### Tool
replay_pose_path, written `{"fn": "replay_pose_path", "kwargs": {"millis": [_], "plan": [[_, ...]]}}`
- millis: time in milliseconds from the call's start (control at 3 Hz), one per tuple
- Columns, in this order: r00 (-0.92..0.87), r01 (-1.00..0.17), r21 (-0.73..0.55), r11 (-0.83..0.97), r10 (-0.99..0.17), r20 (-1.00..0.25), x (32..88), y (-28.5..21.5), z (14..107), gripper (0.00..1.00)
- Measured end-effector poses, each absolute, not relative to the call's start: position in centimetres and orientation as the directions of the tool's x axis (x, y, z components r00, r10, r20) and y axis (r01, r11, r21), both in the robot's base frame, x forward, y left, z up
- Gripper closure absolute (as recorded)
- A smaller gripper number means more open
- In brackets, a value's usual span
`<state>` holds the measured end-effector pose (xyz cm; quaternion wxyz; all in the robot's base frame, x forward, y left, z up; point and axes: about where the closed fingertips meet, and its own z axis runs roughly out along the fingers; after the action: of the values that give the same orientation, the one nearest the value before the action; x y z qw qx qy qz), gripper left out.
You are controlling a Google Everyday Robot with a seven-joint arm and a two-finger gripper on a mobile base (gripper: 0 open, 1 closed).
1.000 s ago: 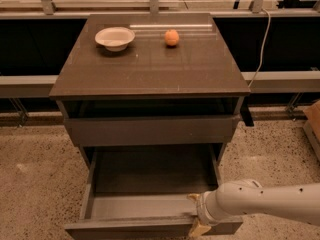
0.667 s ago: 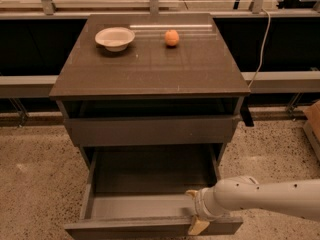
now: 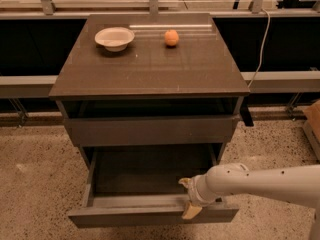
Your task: Close middle drawer
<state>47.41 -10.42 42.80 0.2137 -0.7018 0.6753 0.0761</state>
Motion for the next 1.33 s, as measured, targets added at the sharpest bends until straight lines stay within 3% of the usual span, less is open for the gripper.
{"fn": "replay_pose_path", "kwargs": {"millis": [1333], "plan": [[0.158, -0.971, -0.229, -0.070, -0.905, -0.394, 55.7, -6.4, 42.8, 0.39]]}}
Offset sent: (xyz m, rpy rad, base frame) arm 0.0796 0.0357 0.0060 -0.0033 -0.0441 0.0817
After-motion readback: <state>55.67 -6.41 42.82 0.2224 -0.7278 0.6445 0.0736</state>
